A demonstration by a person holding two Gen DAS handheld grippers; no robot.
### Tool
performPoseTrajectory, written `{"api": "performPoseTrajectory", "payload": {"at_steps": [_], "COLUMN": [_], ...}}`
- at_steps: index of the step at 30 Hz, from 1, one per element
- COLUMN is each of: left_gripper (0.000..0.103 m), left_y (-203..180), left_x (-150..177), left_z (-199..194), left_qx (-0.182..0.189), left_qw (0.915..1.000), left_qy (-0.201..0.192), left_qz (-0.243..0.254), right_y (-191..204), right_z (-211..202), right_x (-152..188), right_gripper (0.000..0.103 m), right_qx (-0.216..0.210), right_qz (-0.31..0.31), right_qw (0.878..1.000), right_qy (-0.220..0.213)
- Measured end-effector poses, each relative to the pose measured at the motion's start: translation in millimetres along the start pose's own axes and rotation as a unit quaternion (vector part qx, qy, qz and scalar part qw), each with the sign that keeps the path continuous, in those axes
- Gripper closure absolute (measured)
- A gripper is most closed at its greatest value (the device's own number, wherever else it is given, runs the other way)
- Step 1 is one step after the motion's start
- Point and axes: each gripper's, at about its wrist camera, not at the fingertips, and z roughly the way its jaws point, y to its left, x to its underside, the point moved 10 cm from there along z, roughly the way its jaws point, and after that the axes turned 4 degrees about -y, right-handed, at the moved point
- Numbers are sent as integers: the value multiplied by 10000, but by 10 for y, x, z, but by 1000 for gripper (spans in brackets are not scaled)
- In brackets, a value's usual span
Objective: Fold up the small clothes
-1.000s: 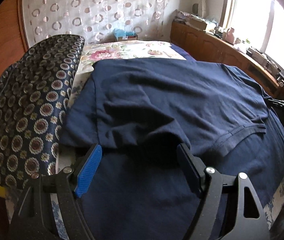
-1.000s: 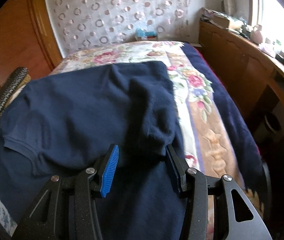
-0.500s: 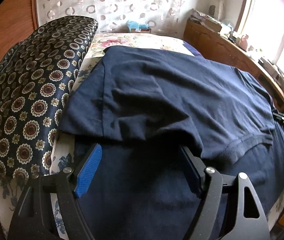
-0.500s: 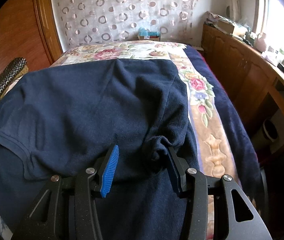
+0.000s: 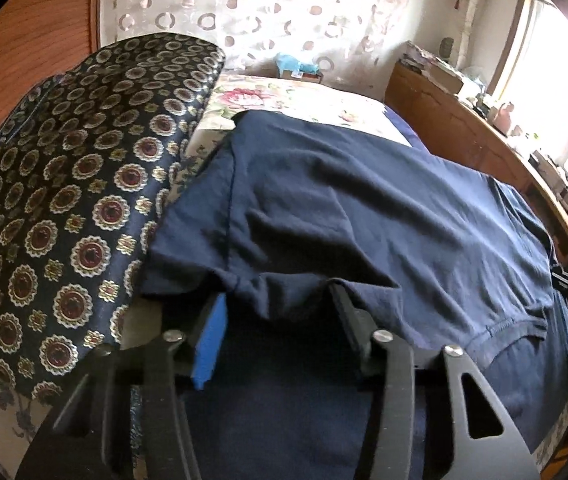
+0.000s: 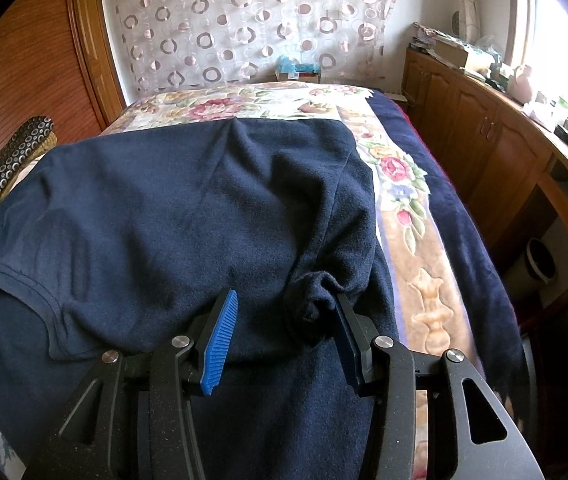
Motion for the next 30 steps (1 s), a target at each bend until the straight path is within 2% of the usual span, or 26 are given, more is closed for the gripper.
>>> {"api": "performPoseTrajectory", "payload": {"at_steps": [3, 5, 6, 7, 8, 9, 10, 11, 12, 24, 30], "left_gripper": [69, 85, 88, 93, 95, 95, 96, 96, 96, 97, 97], "left_y": [41, 79, 93, 101, 100, 97, 94, 80, 63, -116, -96], "left_x": [-10, -13, -20, -23, -18, -18, -22, -22, -23, -216, -279], "left_z": [-1, 13, 11, 4, -1, -16, -46, -78, -102, -683, -828], "left_qx": [-58, -113, -112, -75, -53, -43, -37, -26, -32, 99, 126], "left_qw": [10000, 9999, 9999, 9999, 9999, 9999, 9999, 9998, 9997, 9948, 9925], "left_qy": [-42, -34, -44, -59, -69, -93, -137, -185, -220, -967, -1178], "left_qz": [-10, -43, -53, -68, -63, -40, -18, 24, 70, 316, 311], "right_y": [-7, -7, -6, -4, -13, -24, -30, -35, -48, -155, -148], "right_z": [-9, -11, -12, -17, -20, -26, -34, -43, -58, -599, -728], "right_x": [-2, -1, 0, -6, -8, -9, -11, -11, -13, -188, -138], "right_gripper": [54, 54, 55, 57, 64, 67, 77, 90, 95, 98, 98], "right_qx": [-1, -3, 0, -16, 13, 35, 20, 15, 50, -41, -65], "right_qz": [-5, -9, -14, -29, -34, -32, -36, -49, -74, 36, 29], "right_qw": [10000, 10000, 10000, 10000, 10000, 10000, 10000, 10000, 9999, 9960, 9948], "right_qy": [-6, -2, -1, -7, -14, -26, -38, -56, -88, -891, -1014]}}
